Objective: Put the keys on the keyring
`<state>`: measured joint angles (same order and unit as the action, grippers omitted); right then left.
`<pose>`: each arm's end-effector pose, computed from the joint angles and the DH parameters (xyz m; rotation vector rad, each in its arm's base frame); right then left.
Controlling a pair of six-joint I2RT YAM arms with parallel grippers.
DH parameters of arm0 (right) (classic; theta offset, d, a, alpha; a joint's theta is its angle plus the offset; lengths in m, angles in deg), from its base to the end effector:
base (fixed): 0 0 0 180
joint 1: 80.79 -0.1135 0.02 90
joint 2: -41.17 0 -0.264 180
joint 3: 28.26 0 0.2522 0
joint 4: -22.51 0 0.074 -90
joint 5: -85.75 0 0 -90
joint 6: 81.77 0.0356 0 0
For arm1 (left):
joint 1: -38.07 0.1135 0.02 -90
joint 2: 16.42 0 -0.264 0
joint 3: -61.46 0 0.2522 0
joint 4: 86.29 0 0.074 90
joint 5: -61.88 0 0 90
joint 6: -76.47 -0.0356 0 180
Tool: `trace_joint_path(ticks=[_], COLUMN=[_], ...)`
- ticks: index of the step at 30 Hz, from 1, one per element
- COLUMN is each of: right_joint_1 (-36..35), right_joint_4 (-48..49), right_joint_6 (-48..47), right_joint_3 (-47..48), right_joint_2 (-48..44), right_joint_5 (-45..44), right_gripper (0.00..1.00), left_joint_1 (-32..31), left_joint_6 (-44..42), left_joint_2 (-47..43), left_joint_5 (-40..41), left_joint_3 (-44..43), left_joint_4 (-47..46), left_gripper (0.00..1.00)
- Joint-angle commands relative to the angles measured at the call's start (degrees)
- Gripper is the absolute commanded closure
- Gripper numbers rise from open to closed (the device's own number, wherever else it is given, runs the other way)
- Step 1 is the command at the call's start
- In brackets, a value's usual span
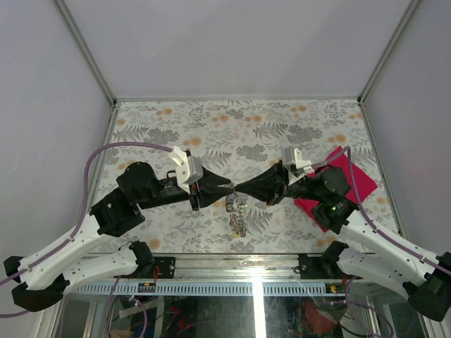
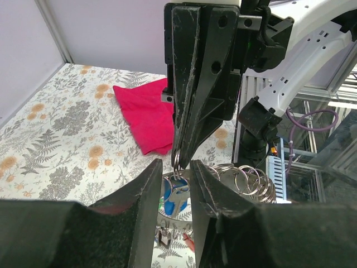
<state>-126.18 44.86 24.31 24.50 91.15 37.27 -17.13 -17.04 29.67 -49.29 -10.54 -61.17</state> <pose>0.1189 0.1542 0.3707 -0.9726 0.9568 1.3241 0.0870 -0.1477 0.4154 1.0602 1.2598 -0.9871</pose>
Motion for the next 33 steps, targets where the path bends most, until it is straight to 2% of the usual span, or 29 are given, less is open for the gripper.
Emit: trace_joint_path(ticks=[1,7,16,19,22,28,33], right_joint_1=[-0.1,-0.1,-0.1,-0.1,-0.1,-0.1,-0.1], right_joint_4=[9.6,10.3,11.1,10.8,10.7,6.5,-11.4], right_joint_6=[1.9,2.2,2.6,2.6,2.6,-0.8,-13.3], right_joint_3=[0.7,1.1,1.2,1.3,1.4,1.9,5.6], right_joint_2=[-1.9,-1.9,-1.8,-1.8,-1.8,-3.1,-7.2], right_joint_5=[-1.4,-0.7,0.8,1.2,1.3,0.7,-4.9], right_gripper=[1.00,1.00,1.00,1.00,1.00,0.99,0.69], left_joint_1=[-0.3,-0.3,-0.3,-0.3,-0.3,-0.3,-0.3], left_joint_6=[0.7,1.0,0.8,0.7,0.6,-0.6,-3.4], left_joint_2=[0.1,0.3,0.9,1.2,1.5,2.2,4.0], left_joint_5=[-1.7,-2.5,-3.1,-3.4,-3.7,-3.3,-1.5], left_joint_3=[-0.1,0.1,0.0,-0.1,-0.3,-2.2,-6.7], left_joint_4=[-4.2,-4.7,-4.6,-4.6,-4.5,-0.6,8.9], left_gripper=[0.73,0.71,0.79,0.85,0.98,1.00,1.00])
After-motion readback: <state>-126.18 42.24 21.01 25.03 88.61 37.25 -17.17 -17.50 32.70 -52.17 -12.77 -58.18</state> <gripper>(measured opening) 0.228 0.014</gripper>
